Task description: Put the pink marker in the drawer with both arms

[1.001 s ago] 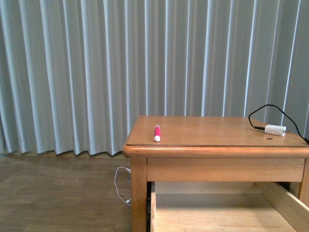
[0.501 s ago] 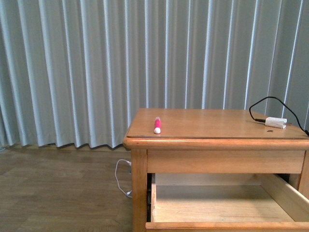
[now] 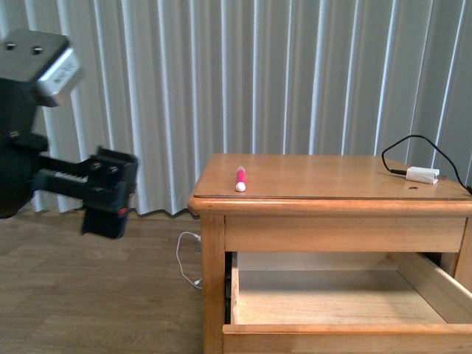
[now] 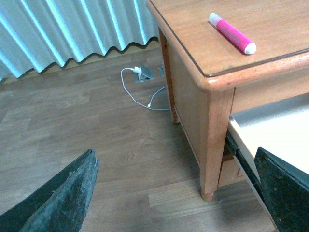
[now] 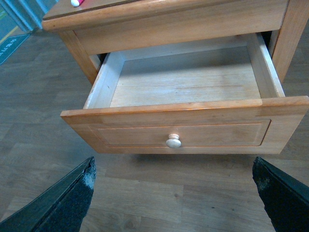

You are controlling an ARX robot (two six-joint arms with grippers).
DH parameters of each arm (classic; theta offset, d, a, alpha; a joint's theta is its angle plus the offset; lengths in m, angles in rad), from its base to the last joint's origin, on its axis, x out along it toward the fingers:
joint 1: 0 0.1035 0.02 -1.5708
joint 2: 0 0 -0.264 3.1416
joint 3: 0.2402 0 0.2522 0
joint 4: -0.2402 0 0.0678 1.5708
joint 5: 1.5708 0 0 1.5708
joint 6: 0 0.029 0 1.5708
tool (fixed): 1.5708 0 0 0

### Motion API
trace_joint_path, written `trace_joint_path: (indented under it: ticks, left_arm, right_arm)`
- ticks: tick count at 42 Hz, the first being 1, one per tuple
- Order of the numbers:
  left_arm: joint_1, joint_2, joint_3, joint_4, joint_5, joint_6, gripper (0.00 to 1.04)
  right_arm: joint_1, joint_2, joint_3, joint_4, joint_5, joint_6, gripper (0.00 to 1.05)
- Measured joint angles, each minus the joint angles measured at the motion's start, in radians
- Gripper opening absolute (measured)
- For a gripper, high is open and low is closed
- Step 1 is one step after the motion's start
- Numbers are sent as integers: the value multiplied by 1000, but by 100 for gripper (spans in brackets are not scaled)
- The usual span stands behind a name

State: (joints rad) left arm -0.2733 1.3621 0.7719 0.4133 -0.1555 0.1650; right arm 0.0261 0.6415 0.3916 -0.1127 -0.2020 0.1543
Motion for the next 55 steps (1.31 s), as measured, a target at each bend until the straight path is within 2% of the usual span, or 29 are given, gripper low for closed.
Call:
trace_joint_path:
  ticks: [5, 16, 32, 55]
  left_arm:
    - [-29, 187, 203, -27, -10, 0, 98]
    - [-72, 447, 517, -75, -4, 3, 98]
    - [-92, 695, 841, -210, -2, -13, 98]
    - [-126, 856, 1057, -326, -59, -15, 98]
  right_arm:
    - [0, 0, 0, 0, 0, 0, 96]
    - [0, 0, 0, 0, 0, 0, 96]
    - [0, 0, 0, 0, 0, 0, 96]
    - [0, 0, 0, 0, 0, 0, 96]
